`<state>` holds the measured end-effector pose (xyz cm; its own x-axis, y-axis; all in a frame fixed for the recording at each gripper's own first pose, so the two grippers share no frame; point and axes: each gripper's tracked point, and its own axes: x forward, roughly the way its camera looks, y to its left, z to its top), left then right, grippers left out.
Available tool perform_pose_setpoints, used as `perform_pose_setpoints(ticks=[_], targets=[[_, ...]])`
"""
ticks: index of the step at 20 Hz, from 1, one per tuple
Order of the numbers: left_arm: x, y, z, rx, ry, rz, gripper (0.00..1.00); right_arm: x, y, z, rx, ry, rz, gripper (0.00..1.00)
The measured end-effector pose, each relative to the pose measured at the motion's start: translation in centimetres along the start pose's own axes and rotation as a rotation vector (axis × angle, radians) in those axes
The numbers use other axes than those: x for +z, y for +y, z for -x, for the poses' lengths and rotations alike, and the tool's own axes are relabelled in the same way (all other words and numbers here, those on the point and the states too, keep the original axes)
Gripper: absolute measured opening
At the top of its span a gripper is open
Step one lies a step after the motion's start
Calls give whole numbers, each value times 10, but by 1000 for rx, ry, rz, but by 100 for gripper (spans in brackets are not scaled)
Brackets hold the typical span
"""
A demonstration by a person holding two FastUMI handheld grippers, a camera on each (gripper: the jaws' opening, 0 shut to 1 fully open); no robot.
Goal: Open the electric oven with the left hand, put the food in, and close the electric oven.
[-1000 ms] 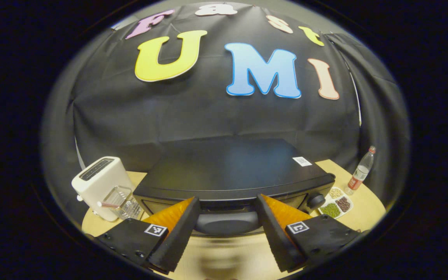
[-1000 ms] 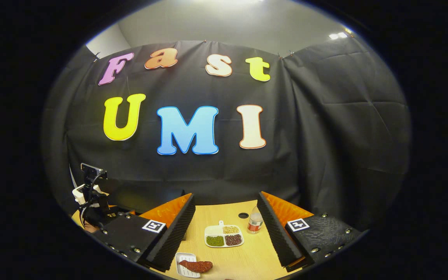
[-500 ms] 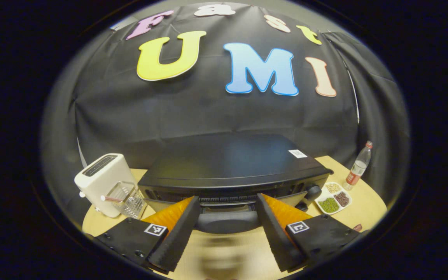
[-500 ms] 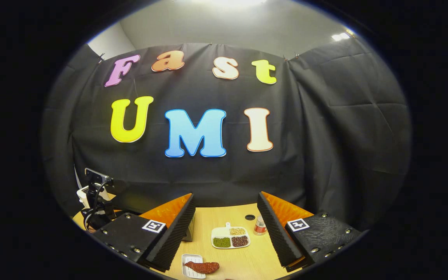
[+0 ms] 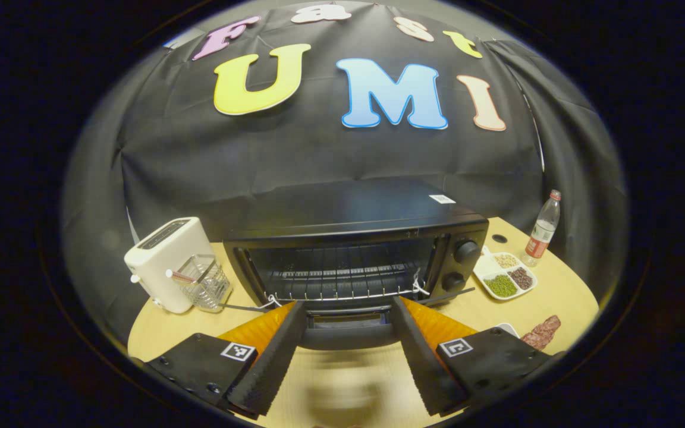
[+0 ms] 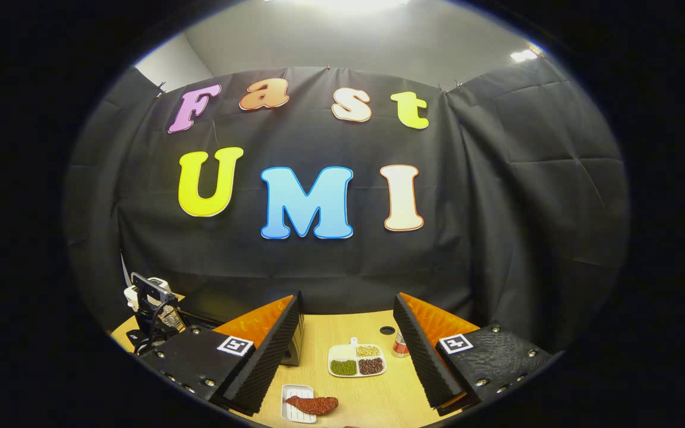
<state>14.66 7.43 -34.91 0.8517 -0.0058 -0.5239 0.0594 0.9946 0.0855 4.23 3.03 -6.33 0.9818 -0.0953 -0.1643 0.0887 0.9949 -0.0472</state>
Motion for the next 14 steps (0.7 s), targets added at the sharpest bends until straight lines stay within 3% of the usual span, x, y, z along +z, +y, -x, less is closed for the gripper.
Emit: perform_pose_setpoints(ticks=[3, 4, 12, 13, 14], targets=[[-6, -1, 2, 2, 5, -5, 92, -9, 4, 2, 16, 24, 10, 98], [-9, -1, 4, 2, 8, -4, 96, -10, 5, 4, 19, 29, 13, 98], [-46, -5, 15, -9, 73, -16, 96, -19, 5, 5, 22, 57, 25, 98], [-51, -5, 16, -14, 80, -18, 100, -20, 4, 4, 18, 61, 29, 98], [-56, -5, 18, -19, 90, -16, 96, -19, 3, 2, 14, 64, 36, 98]])
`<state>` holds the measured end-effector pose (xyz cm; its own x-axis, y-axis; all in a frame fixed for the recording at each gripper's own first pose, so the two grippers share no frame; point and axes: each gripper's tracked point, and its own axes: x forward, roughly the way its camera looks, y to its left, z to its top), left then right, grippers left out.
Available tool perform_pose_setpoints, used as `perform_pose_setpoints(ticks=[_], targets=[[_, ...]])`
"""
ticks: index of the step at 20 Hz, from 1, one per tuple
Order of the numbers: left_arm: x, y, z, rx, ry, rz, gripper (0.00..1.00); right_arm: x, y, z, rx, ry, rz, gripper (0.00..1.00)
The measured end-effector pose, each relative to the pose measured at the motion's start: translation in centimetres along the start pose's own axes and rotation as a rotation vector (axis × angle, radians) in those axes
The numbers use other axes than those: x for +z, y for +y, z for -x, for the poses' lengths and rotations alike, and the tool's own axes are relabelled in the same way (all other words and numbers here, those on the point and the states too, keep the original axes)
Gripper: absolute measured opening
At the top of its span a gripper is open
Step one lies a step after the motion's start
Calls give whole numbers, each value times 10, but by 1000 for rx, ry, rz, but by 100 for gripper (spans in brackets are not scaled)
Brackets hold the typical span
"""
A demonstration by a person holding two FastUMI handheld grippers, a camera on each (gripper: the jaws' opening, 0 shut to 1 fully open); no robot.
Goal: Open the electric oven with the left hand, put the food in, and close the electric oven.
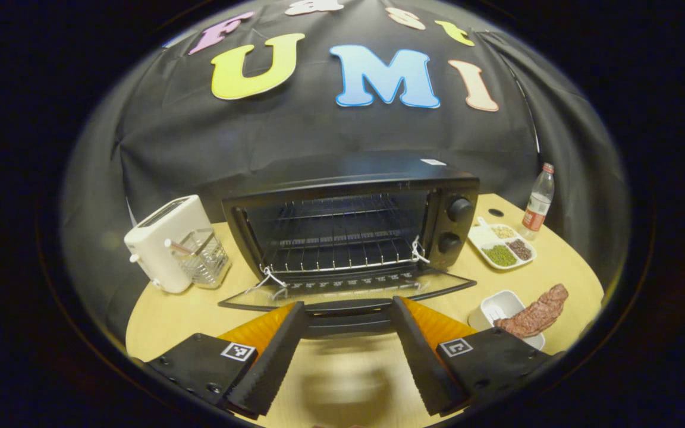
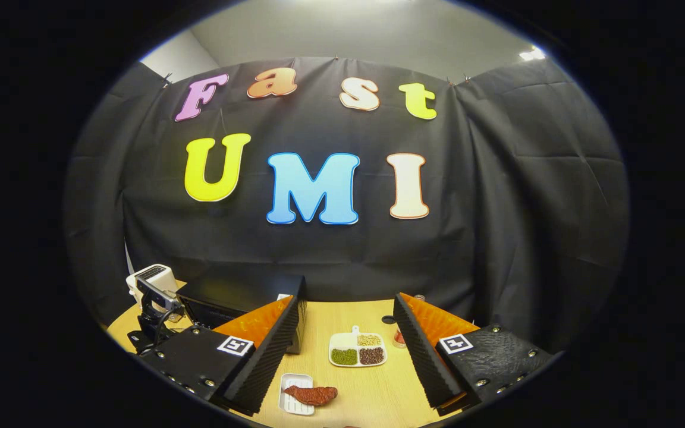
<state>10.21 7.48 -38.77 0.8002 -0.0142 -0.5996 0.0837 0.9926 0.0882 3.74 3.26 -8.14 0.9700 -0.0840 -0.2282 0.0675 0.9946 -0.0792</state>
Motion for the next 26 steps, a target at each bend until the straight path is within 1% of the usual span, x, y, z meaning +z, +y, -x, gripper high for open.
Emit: perform_pose_setpoints(ticks=[2, 5, 6, 7, 10, 12, 13, 14, 15, 16, 17, 19, 21, 22, 23, 24, 25, 26], targets=[[-12, 0, -1, -1, 21, -11, 96, 3, -2, -2, -2, 0, -3, 98], [-34, -2, -4, -16, 69, -12, 96, -2, -4, -9, -4, 20, -10, 98], [-41, -3, -5, -20, 84, -13, 96, -6, -4, -11, -2, 32, -6, 94], [-48, -1, -6, -24, 102, -18, 96, -11, -3, -12, 0, 48, 1, 98], [-39, 1, -2, -30, 76, -10, 97, -26, -1, -15, 17, 101, 18, 98], [-24, 5, 6, -27, 47, -9, 96, -40, 6, -17, 58, 143, 12, 97], [-12, 7, 13, -23, 22, -4, 100, -48, 12, -18, 88, 163, 3, 97], [0, 10, 22, -19, -9, 7, 97, -56, 17, -19, 117, 187, -17, 98], [15, 11, 31, -16, -44, 23, 100, -66, 18, -20, 138, 212, -48, 98], [29, 13, 40, -12, -77, 37, 96, -75, 19, -21, 157, 242, -83, 98], [44, 16, 52, -3, -112, 50, 100, -90, 22, -23, 175, 290, -112, 98], [72, 22, 76, 9, -177, 78, 96, -114, 31, -21, 232, 375, -158, 98], [101, 29, 100, 28, -248, 79, 96, -139, 32, -23, 260, 448, -197, 99], [114, 32, 112, 37, -282, 74, 100, -151, 34, -25, 272, 488, -226, 99], [125, 36, 124, 44, -307, 73, 92, -167, 35, -27, 282, 533, -260, 99], [130, 38, 135, 47, -328, 81, 92, -182, 35, -29, 289, 583, -306, 99], [136, 41, 146, 50, -343, 95, 100, -196, 37, -31, 299, 633, -355, 99], [141, 46, 154, 61, -367, 107, 96, -205, 39, -35, 309, 656, -397, 99]])
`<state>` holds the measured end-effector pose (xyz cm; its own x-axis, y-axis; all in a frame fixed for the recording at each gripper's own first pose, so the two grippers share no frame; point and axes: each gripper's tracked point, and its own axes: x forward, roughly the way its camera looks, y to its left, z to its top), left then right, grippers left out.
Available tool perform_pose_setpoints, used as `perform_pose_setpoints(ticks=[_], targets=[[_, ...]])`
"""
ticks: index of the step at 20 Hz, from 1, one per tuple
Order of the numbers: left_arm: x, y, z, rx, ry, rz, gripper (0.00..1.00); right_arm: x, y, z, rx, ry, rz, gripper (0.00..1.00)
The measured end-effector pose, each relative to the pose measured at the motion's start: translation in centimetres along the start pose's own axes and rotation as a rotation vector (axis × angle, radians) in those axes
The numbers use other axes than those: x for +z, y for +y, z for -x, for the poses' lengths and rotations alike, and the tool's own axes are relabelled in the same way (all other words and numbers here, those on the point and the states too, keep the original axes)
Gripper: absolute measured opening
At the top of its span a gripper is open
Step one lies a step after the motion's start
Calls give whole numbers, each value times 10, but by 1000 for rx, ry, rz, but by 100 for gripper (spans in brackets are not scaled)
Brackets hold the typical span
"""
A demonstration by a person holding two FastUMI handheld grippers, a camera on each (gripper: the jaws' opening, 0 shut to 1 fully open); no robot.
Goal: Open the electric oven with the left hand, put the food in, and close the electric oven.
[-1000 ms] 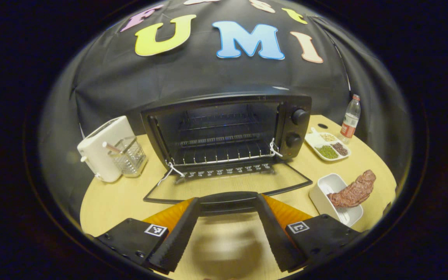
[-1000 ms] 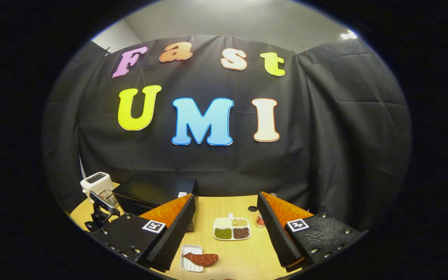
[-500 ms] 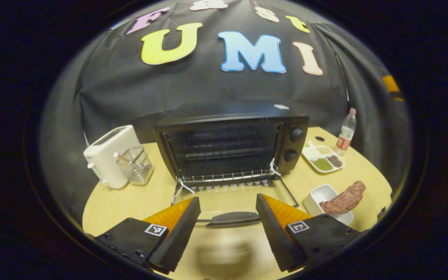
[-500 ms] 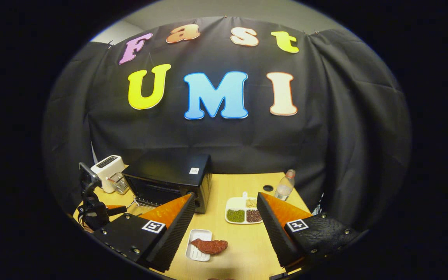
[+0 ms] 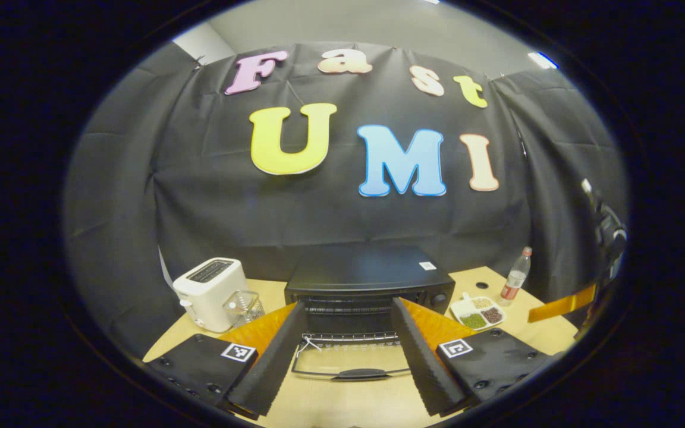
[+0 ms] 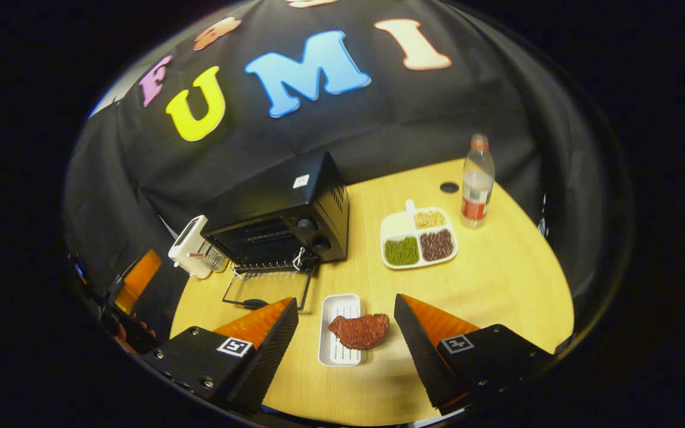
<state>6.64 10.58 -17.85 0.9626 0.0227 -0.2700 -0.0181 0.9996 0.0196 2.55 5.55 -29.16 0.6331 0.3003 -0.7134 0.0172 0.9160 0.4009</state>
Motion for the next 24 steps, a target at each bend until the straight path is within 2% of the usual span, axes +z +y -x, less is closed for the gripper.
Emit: perform_pose_setpoints(ticks=[5, 7, 9, 11, 14, 15, 17, 18, 24], targets=[[7, 22, 25, 60, -15, -6, 98, -35, -25, -32, 71, 93, -88, 99], [3, 24, 33, 75, -1, -3, 99, -50, -35, -47, 80, 127, -128, 93], [5, 30, 38, 98, -8, -6, 100, -55, -31, -56, 147, 126, -200, 93], [10, 33, 43, 106, -21, -6, 99, -60, -32, -63, 182, 122, -259, 93], [11, 43, 54, 138, -17, -11, 98, -66, -38, -74, 193, 116, -329, 93], [13, 47, 58, 150, -17, -11, 97, -66, -43, -75, 186, 105, -357, 85], [14, 54, 61, 168, -17, -10, 96, -66, -39, -78, 220, 105, -427, 63], [12, 58, 65, 177, -15, -9, 95, -67, -38, -78, 233, 107, -449, 72], [6, 59, 70, 178, 1, 3, 92, -74, -36, -78, 256, 119, -429, 71]])
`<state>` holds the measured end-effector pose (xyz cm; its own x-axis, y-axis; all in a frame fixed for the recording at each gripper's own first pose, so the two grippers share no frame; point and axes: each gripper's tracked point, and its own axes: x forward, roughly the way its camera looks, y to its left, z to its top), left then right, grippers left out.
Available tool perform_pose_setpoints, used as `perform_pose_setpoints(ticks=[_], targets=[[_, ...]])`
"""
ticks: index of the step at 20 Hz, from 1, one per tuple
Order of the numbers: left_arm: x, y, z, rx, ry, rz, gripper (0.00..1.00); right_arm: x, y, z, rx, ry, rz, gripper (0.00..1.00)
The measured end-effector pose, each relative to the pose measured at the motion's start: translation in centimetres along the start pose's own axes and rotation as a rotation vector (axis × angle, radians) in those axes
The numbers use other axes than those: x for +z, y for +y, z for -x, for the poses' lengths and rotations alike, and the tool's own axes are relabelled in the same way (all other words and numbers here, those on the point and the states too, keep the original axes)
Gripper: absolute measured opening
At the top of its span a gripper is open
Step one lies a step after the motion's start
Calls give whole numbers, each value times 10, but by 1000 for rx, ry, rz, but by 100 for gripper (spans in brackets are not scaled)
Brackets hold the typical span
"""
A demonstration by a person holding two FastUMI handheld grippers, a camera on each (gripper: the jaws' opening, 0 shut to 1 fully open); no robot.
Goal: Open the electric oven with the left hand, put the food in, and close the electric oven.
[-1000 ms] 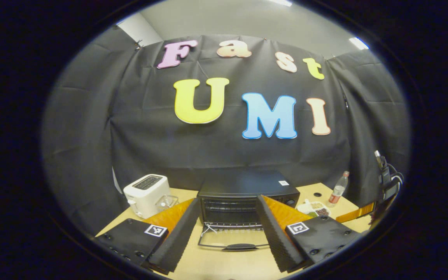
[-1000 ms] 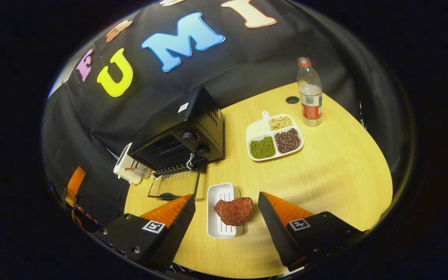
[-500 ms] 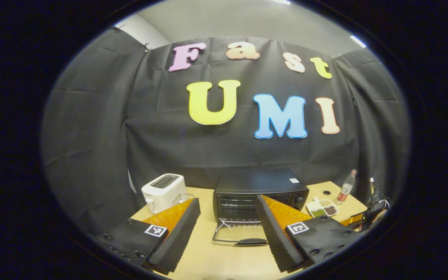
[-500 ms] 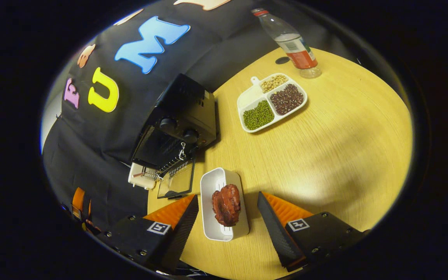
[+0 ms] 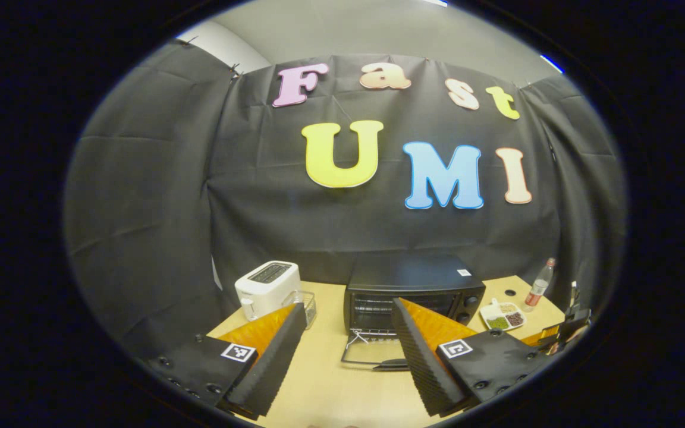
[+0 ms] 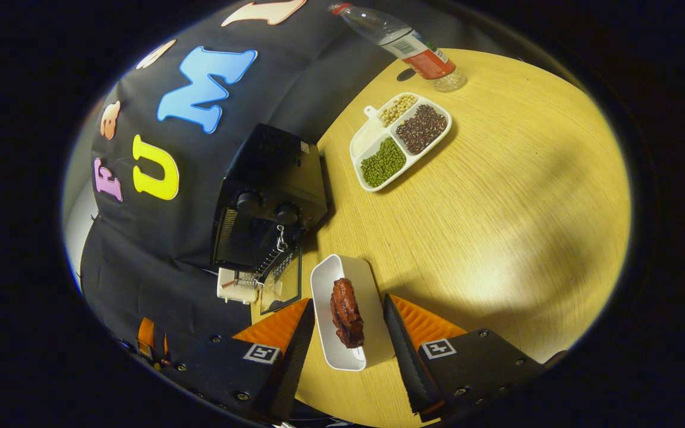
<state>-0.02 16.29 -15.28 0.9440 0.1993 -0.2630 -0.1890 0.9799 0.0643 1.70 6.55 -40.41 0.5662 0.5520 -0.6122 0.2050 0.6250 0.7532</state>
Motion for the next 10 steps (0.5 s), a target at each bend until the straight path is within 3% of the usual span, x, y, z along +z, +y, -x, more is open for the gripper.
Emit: perform_pose_setpoints(ticks=[1, 2, 3, 5, 6, 7, 10], targets=[[0, -2, 0, -5, 0, -2, 91, -3, -5, -14, -21, -17, 1, 71], [-1, -4, -1, -10, 1, -6, 91, 13, -8, -8, -42, -47, -14, 63], [-1, -5, 0, -11, 2, -12, 91, 9, -5, -12, -14, -50, -46, 27], [-2, -8, 0, -19, 3, -20, 91, 7, 0, -3, 10, -39, -53, 24], [-4, -10, 1, -26, 6, -20, 91, 34, 1, 3, 17, -61, -64, 23], [-4, -10, 1, -28, 5, -22, 91, 10, 1, -13, 33, -54, -70, 10], [-3, -11, 4, -37, 2, -18, 91, 9, 15, -3, 63, -46, -38, 10]])
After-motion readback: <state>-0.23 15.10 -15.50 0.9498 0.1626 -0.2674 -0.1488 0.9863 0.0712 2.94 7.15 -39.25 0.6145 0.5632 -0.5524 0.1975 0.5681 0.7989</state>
